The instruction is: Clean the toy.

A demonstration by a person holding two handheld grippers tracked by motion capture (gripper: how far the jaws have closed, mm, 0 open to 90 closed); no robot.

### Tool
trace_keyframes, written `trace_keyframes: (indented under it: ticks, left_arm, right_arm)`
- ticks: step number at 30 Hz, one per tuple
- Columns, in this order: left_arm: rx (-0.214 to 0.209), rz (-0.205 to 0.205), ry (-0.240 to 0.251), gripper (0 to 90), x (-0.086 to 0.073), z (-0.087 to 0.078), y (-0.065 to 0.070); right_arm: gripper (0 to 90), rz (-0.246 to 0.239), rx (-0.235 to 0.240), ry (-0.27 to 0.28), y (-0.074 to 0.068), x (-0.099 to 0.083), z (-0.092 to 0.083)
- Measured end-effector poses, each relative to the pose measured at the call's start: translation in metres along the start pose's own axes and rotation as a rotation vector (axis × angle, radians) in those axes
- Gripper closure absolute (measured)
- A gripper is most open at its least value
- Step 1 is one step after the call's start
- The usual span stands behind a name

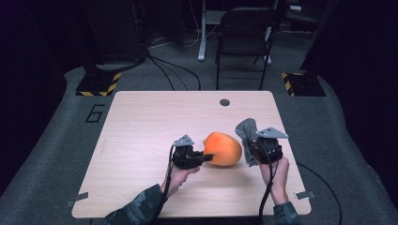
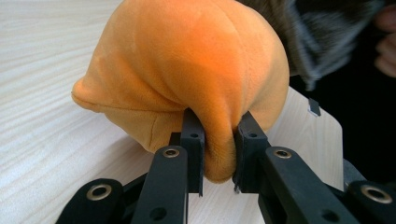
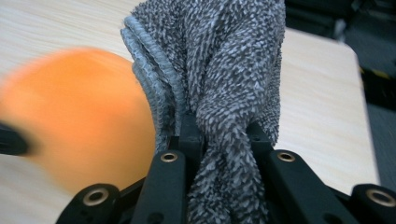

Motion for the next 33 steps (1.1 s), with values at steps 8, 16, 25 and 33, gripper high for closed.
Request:
trace_keyframes:
  ticks: [8,16,25,33]
  left_arm:
    - [-0.002,0.013,-0.037,77.2,-0.011,0.011,0.003]
    - [-0.006,0.012,-0.048,77.1,-0.016,0.017,0.003]
    - [-0.018,0.019,-0.049,76.4,-0.017,0.017,0.003]
    - [-0.025,0.004,-0.045,75.7,-0.017,0.017,0.001]
  right_arm:
    - [75.0,-0.172,0.076,-0.018,-0.084,0.014,0.013]
    - [74.6,-0.162,0.05,-0.06,-0.07,0.001,0.034]
    - [74.1,-0.085,0.015,-0.107,-0.032,-0.016,0.039]
    - [74.0,0.018,-0.02,-0.223,0.006,-0.045,0.073]
Point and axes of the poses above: each handheld gripper's, and its own axes: z roughly forward along the jaws, x roughly out of its top, y roughly to its right, the point moved 6 cm from there along z, roughly forward along the jaws, and after that the axes turned 11 degrees about -y, right-handed, at the moved point
